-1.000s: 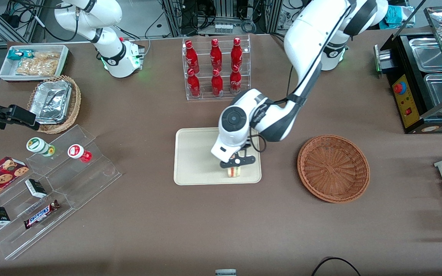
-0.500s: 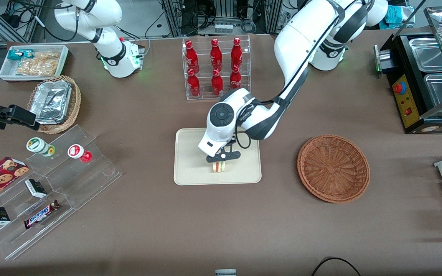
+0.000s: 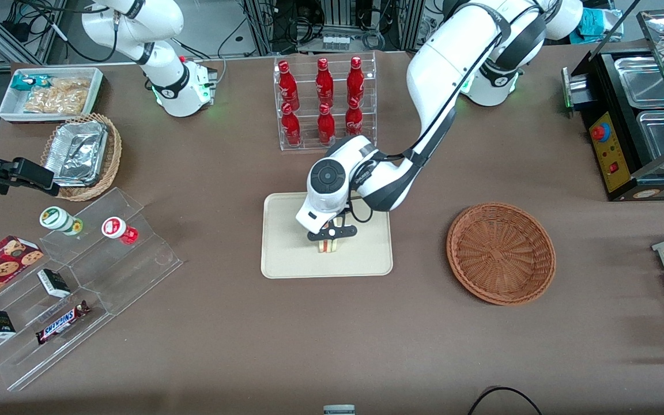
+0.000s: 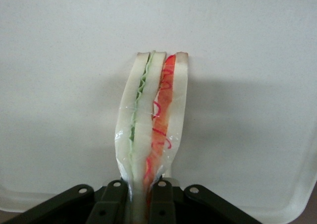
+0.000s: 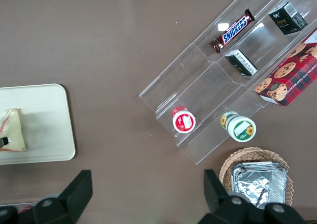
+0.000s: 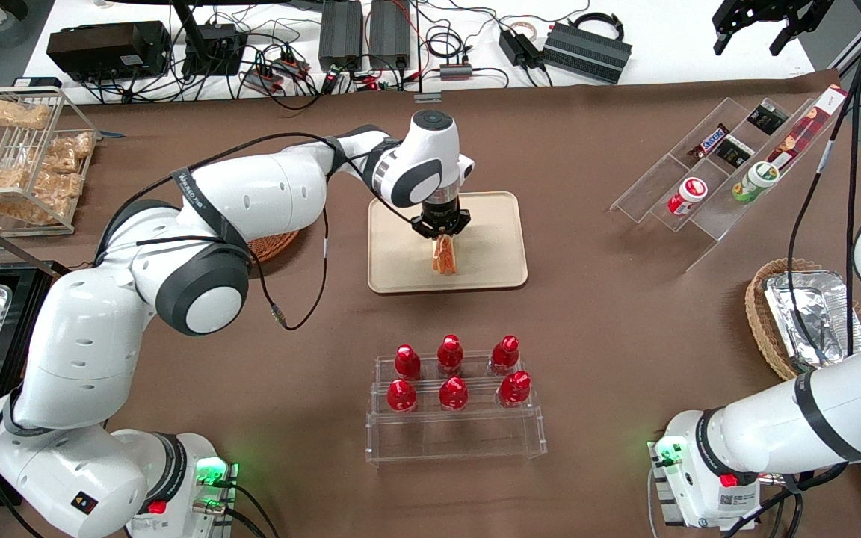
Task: Place sandwich from basket to tray
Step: 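Lower the sandwich onto the tray and open the left gripper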
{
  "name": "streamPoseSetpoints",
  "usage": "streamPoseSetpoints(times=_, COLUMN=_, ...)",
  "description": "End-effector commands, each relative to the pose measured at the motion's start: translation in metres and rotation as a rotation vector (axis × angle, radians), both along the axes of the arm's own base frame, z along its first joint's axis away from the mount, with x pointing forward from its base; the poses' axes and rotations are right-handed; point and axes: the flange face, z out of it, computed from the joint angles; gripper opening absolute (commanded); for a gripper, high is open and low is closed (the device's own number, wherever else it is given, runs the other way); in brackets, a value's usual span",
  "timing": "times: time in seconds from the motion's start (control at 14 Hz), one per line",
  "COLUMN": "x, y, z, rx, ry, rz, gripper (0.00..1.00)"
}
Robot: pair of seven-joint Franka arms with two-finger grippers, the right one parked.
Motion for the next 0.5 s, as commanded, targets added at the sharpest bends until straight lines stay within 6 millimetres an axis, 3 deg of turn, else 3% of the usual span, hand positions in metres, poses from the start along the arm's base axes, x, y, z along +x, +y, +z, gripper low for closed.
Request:
streamPoseSetpoints(times=0.0, x=-0.002, y=-0.008, z=0.013, rx=-0.012, ry=-0.001, rz=0.001, gripper=1.00)
streamPoseSetpoints(times=0.21, x=-0.003, y=-0.005, z=0.058, rx=0.007, ry=-0.014, rz=-0.012, gripper=1.00)
streamPoseSetpoints(times=0.43, x=0.001, y=0.018, z=0.112, rx=0.070, ry=-0.014, rz=0.012, gripper=1.00)
